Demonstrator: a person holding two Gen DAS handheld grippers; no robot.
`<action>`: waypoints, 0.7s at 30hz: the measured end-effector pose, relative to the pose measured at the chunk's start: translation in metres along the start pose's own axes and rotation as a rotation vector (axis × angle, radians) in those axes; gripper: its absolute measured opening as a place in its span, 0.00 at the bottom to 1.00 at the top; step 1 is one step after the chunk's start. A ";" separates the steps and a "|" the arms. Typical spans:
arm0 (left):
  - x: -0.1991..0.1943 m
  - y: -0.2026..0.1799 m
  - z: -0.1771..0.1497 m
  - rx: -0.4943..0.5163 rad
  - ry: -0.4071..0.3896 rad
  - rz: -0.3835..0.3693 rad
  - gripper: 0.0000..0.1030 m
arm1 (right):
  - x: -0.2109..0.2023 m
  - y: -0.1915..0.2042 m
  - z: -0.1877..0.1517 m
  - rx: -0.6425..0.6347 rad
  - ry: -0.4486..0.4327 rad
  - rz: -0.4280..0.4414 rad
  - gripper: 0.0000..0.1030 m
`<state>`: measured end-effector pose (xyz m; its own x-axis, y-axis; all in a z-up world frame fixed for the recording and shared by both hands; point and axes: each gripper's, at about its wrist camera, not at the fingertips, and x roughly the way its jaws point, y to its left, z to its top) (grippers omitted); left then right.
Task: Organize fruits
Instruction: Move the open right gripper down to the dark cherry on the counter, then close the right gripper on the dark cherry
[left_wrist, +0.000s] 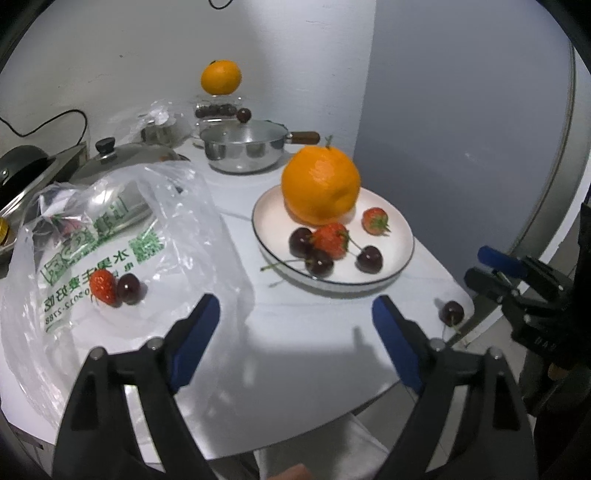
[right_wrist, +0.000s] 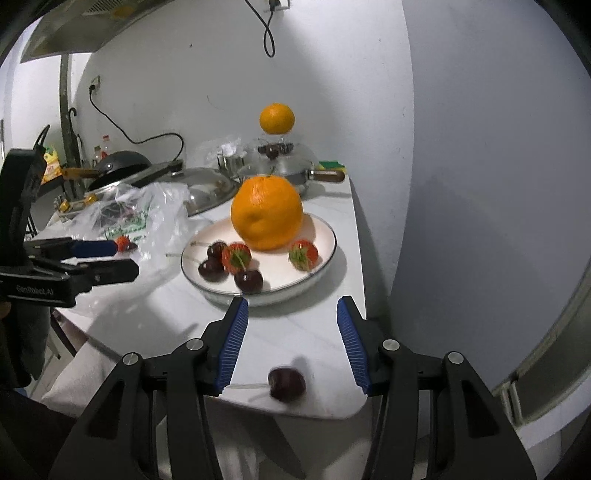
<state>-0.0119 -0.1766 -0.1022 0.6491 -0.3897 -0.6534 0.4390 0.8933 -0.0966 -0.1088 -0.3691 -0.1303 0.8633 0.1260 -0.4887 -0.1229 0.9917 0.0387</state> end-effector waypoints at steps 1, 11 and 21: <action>0.000 -0.001 -0.001 0.002 0.001 0.000 0.83 | -0.001 0.000 -0.004 0.003 0.005 -0.001 0.52; -0.002 -0.007 -0.018 0.013 0.028 -0.006 0.83 | 0.006 -0.009 -0.029 0.070 0.058 0.004 0.51; -0.003 -0.005 -0.020 0.005 0.032 -0.001 0.83 | 0.018 -0.008 -0.036 0.114 0.083 0.072 0.51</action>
<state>-0.0290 -0.1749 -0.1148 0.6284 -0.3829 -0.6771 0.4425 0.8919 -0.0936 -0.1094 -0.3757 -0.1708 0.8102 0.1985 -0.5515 -0.1220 0.9774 0.1726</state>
